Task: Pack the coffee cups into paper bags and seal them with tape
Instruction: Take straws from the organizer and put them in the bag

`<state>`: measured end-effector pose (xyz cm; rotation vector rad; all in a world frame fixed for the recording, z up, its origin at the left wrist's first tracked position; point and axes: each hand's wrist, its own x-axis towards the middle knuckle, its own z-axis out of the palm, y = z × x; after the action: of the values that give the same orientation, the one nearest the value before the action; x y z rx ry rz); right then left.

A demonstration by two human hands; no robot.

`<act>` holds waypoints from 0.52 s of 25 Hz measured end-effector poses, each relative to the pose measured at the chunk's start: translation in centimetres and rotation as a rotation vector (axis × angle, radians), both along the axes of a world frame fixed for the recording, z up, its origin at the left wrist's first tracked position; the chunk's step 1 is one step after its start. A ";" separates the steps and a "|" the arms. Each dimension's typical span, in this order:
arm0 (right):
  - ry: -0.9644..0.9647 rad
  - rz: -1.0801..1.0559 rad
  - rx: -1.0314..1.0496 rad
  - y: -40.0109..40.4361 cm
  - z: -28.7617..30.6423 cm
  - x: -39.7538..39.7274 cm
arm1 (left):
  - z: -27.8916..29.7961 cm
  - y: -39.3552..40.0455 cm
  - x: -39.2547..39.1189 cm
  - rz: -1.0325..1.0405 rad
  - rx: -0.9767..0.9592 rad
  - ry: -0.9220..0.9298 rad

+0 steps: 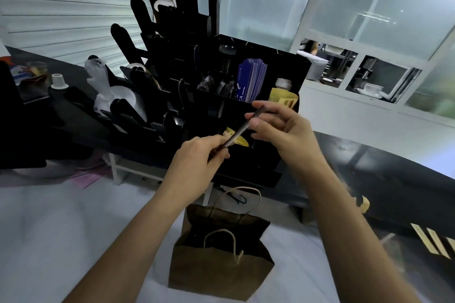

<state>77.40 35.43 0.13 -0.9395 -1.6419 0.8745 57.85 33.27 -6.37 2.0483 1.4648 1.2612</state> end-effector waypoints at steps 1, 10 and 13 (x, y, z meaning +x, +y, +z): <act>0.005 0.000 -0.017 -0.7 -0.9 -0.2 | -0.1 -0.4 0.1 -0.013 0.002 -0.020; 0.013 -0.161 0.057 -4.4 -6.8 -0.1 | -2.2 -2.3 1.4 -0.119 -0.069 -0.013; 0.044 -0.181 0.038 -5.2 -7.4 0.9 | -3.2 -2.7 1.1 -0.107 -0.036 0.050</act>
<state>78.27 30.20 -7.26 -1.0179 -1.5047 0.7332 58.95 30.60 -9.53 2.1185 1.3697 1.1416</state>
